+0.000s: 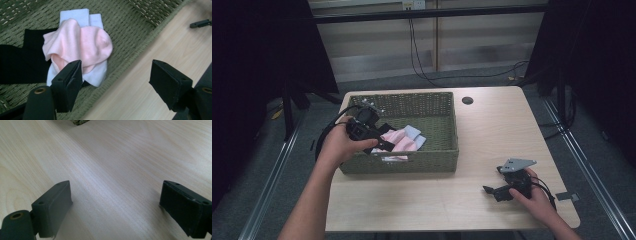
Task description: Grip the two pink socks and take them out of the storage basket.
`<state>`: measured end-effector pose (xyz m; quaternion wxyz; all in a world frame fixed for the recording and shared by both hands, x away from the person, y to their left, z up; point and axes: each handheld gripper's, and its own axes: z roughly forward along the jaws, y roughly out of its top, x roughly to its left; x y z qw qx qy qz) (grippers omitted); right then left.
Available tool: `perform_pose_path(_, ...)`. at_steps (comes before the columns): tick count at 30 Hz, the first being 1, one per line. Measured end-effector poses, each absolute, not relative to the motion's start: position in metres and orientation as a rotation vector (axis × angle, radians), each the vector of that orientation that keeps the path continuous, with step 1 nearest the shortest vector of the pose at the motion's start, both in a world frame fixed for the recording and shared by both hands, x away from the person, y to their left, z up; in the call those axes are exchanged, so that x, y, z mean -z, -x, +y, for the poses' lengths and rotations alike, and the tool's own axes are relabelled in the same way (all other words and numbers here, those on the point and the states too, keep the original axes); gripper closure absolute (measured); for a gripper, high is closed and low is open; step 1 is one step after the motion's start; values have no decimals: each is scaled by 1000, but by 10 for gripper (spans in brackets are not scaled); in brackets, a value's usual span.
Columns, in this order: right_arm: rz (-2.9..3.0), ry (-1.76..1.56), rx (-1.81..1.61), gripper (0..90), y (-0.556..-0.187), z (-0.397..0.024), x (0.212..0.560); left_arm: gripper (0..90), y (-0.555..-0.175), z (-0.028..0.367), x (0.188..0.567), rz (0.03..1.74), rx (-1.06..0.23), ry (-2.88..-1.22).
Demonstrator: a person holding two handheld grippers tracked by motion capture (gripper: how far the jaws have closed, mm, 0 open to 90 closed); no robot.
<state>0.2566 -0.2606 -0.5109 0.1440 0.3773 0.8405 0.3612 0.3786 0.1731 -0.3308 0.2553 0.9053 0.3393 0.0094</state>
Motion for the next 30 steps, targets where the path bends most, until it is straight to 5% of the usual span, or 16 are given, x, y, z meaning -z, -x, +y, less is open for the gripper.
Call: perform_pose_path(30, 2420, -1087, -1044, 97, -257, -260, 511, 262, -440, 166, 372, 1101, -59, -2515)
